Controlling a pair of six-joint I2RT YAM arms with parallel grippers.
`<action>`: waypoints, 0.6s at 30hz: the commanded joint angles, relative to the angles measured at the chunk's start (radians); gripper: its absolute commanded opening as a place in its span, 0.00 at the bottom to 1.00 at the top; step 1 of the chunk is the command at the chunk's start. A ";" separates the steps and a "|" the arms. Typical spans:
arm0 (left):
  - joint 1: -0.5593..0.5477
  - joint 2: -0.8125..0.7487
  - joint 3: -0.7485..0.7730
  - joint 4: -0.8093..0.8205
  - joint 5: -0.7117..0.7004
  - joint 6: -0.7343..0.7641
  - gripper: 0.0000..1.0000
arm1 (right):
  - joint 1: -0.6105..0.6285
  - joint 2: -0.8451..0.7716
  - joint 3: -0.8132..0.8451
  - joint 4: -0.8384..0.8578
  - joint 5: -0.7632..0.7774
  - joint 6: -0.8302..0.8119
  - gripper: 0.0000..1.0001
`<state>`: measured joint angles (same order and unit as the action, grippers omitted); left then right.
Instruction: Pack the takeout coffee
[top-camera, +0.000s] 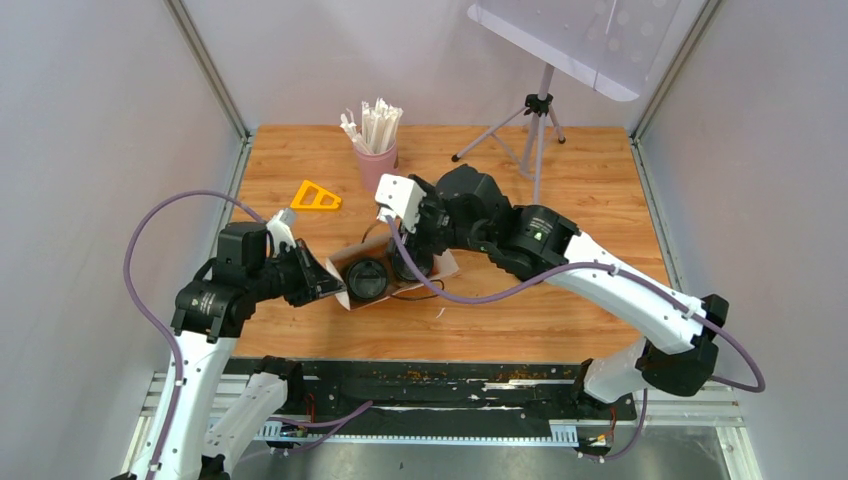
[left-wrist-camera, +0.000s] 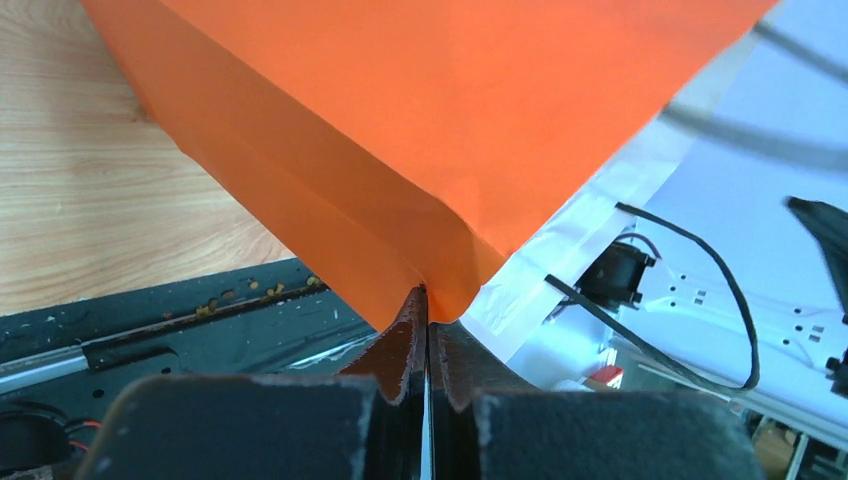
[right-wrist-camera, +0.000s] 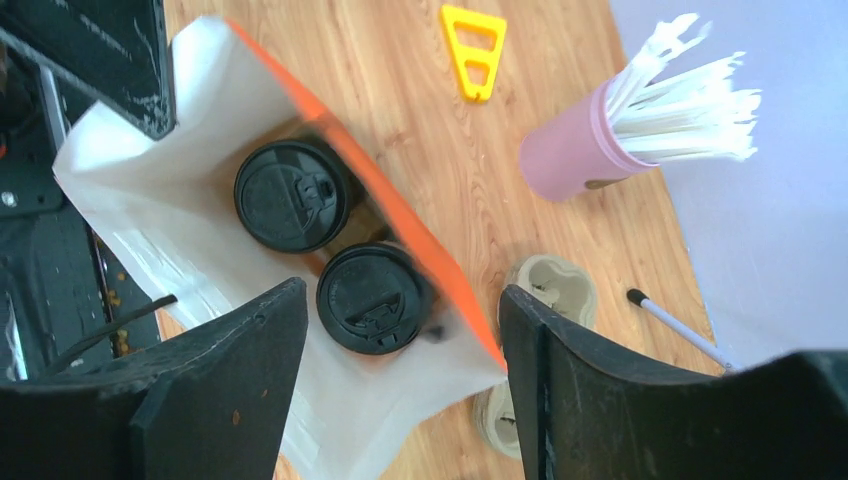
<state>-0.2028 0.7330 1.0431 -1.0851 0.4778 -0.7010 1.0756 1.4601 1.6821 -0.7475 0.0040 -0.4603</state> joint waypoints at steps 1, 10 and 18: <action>0.000 -0.016 0.037 0.017 -0.036 -0.100 0.02 | -0.020 -0.069 -0.020 0.140 -0.032 0.087 0.70; 0.000 -0.023 0.040 0.038 -0.081 -0.190 0.01 | -0.027 -0.167 -0.124 0.227 0.058 0.149 0.70; 0.000 0.029 0.073 0.010 -0.148 -0.218 0.00 | -0.064 -0.202 -0.182 0.231 0.123 0.200 0.72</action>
<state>-0.2028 0.7372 1.0653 -1.0813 0.3851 -0.8864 1.0359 1.2892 1.5162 -0.5636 0.0837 -0.3122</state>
